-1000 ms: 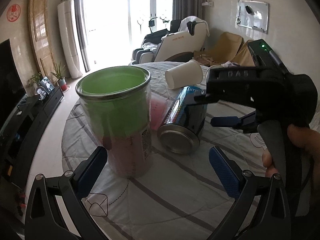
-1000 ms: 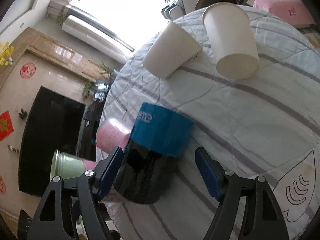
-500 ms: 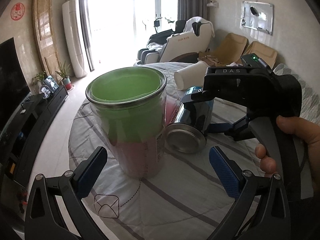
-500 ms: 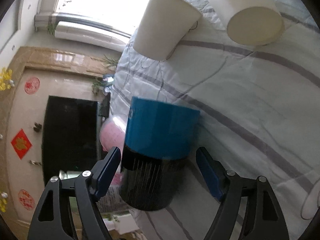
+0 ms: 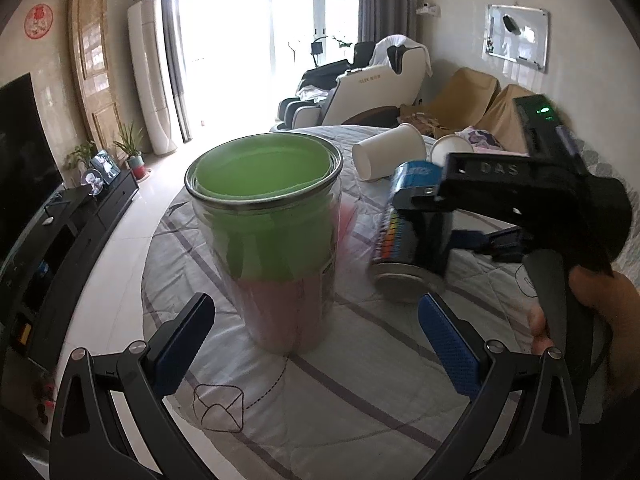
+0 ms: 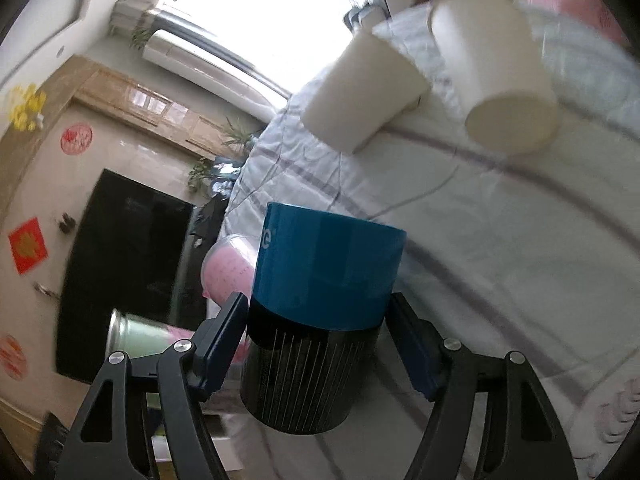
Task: Flip cup upright
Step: 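Grasp the blue-and-black can with the right tool and tilt it upright, then lower the can upright beside the cup and open the right tool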
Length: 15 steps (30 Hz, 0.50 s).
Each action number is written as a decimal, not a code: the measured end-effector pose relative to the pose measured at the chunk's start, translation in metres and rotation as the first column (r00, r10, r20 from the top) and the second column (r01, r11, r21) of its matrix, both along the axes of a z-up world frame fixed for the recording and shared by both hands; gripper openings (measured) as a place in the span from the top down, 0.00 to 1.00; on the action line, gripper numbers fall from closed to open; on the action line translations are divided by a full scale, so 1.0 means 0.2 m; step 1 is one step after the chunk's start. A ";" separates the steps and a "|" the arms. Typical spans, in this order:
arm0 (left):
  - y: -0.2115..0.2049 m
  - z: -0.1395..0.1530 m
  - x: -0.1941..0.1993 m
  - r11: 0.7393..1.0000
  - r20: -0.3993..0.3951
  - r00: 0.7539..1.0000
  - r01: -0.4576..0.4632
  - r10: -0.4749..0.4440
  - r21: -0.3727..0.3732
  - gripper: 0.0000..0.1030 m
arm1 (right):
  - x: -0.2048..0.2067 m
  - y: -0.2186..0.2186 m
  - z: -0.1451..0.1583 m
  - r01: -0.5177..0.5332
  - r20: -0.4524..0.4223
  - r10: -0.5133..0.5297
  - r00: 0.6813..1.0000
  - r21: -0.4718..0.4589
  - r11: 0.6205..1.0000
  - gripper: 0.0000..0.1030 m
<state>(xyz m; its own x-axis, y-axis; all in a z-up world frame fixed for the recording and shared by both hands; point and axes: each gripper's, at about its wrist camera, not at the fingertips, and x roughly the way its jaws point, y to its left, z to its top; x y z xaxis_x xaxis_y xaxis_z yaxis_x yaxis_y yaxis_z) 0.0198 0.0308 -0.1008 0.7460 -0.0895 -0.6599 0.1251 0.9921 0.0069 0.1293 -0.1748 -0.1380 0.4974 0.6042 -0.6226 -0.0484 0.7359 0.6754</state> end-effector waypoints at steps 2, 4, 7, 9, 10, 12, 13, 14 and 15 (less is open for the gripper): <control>0.01 0.00 -0.01 1.000 -0.002 1.000 -0.002 0.002 0.004 0.00 | -0.06 0.00 0.04 0.009 0.059 -0.004 0.998 -0.077 0.997 0.30; 0.03 -0.01 -0.02 1.000 -0.005 1.000 -0.007 0.007 0.004 0.00 | -0.11 0.00 0.06 0.017 0.103 -0.004 0.995 -0.129 0.992 0.30; 0.04 -0.01 -0.04 1.000 -0.003 1.000 -0.015 0.015 0.006 0.00 | -0.21 0.03 0.10 0.030 0.180 0.010 0.984 -0.218 0.975 0.30; 0.05 -0.02 -0.06 1.000 -0.002 1.000 -0.019 0.019 0.011 0.00 | -0.27 0.05 0.13 0.040 0.233 0.025 0.972 -0.272 0.962 0.30; 0.06 -0.03 -0.07 1.000 -0.002 1.000 -0.021 0.021 0.012 0.00 | -0.31 0.07 0.13 0.045 0.258 0.036 0.966 -0.303 0.952 0.30; 0.07 -0.03 -0.07 1.000 -0.009 1.000 -0.025 0.025 0.014 0.00 | -0.35 0.13 0.15 0.050 0.299 0.063 0.952 -0.357 0.933 0.30; 0.07 -0.04 -0.07 0.999 -0.014 0.999 -0.029 0.029 0.012 0.00 | -0.38 0.15 0.15 0.055 0.322 0.079 0.944 -0.386 0.921 0.30; 0.08 -0.04 -0.08 0.999 -0.020 0.999 -0.033 0.033 0.013 0.00 | -0.39 0.16 0.16 0.062 0.334 0.082 0.939 -0.397 0.916 0.30; 0.08 -0.05 -0.09 0.999 -0.019 0.999 -0.032 0.033 0.014 0.00 | -0.41 0.18 0.16 0.061 0.346 0.099 0.933 -0.425 0.903 0.30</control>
